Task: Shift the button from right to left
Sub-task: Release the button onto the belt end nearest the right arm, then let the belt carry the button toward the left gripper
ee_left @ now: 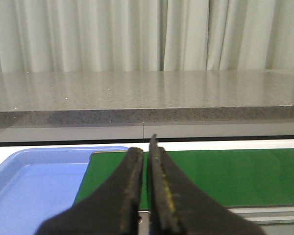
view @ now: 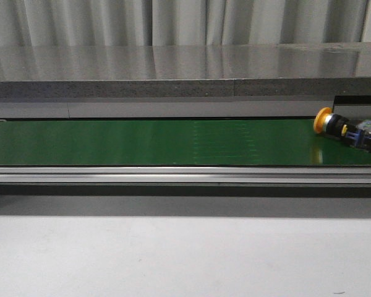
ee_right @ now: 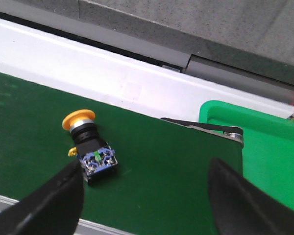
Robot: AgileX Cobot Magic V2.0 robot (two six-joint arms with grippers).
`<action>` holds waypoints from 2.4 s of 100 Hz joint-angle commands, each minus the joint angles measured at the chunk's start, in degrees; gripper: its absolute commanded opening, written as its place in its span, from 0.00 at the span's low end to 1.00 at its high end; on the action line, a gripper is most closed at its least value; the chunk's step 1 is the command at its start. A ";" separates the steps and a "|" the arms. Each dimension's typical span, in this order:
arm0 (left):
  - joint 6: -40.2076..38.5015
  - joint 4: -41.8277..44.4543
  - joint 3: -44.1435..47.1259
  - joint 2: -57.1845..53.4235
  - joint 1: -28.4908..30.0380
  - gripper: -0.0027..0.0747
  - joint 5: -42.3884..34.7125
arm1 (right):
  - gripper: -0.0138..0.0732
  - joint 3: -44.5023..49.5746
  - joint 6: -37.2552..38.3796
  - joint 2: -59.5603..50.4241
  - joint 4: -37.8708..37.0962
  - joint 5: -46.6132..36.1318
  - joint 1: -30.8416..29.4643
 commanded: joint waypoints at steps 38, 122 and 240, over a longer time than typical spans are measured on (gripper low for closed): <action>-0.57 -0.12 2.41 -1.99 -0.52 0.04 -4.69 | 0.62 10.76 -0.54 -22.72 1.13 -5.85 0.14; -0.57 -0.12 2.41 -1.99 -0.52 0.04 -4.69 | 0.08 10.77 -0.54 -25.96 3.30 -2.79 0.09; -0.57 -4.32 -23.38 15.62 -0.52 0.04 13.30 | 0.08 10.77 -0.54 -25.96 3.30 -2.79 0.09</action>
